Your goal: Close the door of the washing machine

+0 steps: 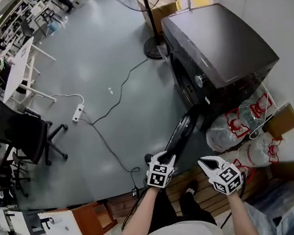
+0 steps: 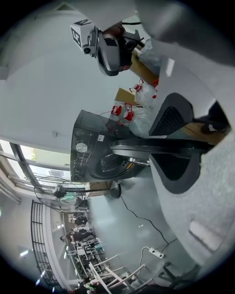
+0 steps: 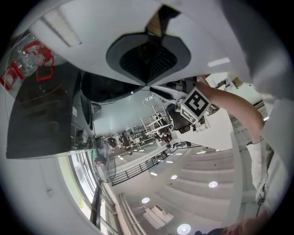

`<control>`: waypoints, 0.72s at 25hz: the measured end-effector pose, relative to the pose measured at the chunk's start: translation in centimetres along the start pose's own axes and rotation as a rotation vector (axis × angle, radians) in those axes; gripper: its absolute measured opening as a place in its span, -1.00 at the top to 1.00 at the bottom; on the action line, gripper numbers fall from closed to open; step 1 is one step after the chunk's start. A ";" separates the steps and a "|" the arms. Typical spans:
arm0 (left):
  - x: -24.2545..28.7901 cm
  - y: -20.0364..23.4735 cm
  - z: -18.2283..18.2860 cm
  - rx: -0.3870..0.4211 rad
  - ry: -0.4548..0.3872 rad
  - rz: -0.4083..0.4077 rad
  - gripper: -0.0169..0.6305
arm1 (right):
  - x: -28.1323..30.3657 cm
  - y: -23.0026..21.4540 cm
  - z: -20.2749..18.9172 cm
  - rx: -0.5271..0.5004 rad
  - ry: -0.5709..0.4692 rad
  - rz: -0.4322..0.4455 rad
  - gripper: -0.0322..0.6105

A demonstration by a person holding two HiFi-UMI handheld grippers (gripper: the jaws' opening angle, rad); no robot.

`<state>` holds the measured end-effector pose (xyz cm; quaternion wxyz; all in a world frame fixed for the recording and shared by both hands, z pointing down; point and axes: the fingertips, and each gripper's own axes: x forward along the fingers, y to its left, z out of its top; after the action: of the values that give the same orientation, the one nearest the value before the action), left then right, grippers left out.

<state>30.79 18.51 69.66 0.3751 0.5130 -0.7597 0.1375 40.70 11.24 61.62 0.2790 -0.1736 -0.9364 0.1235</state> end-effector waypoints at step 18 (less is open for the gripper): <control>2.8 1.2 -0.4 0.082 0.066 -0.049 0.56 | 10.8 -1.2 2.0 -0.484 0.313 0.298 0.56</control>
<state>29.37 17.43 72.14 0.3820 0.5417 -0.7277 0.1763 30.85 14.08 65.59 0.3491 -0.3871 -0.8485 -0.0913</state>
